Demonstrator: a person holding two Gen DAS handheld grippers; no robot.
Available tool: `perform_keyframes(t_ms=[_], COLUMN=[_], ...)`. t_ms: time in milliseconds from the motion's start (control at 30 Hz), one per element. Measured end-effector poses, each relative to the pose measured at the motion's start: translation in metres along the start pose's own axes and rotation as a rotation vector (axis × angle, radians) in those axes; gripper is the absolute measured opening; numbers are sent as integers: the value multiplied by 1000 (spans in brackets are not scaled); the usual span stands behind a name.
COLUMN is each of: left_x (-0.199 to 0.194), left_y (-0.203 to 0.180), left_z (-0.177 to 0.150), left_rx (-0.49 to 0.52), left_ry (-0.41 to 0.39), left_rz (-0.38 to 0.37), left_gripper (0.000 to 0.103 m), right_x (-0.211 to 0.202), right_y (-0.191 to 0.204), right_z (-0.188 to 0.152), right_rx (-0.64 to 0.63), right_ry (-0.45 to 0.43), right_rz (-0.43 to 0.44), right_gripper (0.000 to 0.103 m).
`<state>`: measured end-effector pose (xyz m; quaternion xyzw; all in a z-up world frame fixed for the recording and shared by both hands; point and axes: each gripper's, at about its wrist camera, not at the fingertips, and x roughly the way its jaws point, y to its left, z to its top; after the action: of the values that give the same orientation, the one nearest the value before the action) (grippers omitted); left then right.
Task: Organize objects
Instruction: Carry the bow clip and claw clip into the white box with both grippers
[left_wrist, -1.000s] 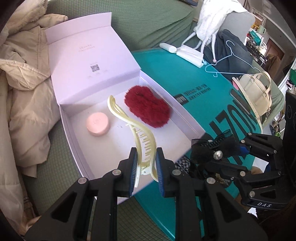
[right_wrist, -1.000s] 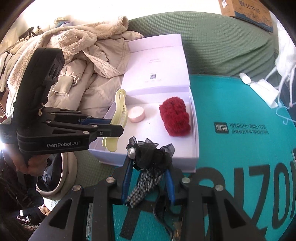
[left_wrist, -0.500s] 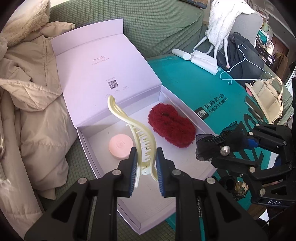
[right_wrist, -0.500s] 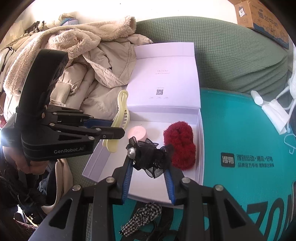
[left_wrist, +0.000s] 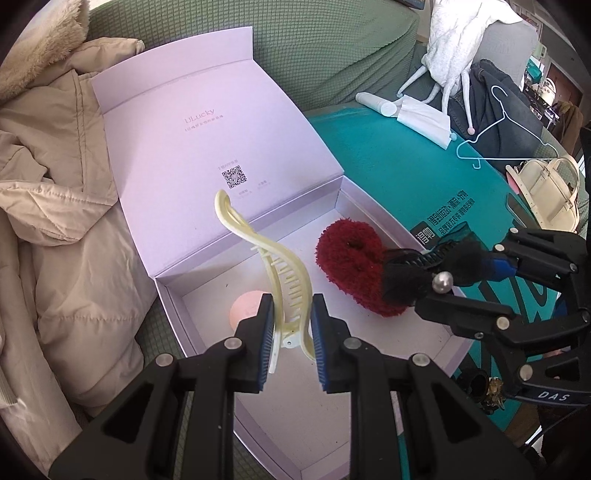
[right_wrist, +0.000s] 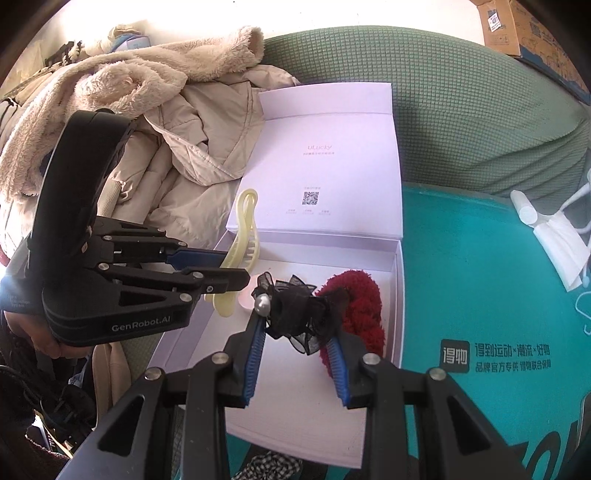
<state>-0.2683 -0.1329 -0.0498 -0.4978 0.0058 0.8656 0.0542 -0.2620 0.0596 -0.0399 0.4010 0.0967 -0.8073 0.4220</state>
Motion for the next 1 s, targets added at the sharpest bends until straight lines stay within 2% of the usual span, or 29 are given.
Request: perform_keyframes(t_ms=[367, 667, 1000], left_x=[35, 67, 87], left_y=[15, 19, 16], left_z=[12, 16, 23], left_rx=[-25, -32, -26], left_ry=[37, 64, 66], left_rz=[18, 82, 117], left_gripper=[18, 19, 19], right_x=[30, 59, 87], right_y=[-12, -30, -46], right_z=[14, 18, 23], right_rx=[14, 33, 59], right_ry=[28, 51, 83], right_rz=[-1, -22, -33], right_gripper=[32, 32, 32])
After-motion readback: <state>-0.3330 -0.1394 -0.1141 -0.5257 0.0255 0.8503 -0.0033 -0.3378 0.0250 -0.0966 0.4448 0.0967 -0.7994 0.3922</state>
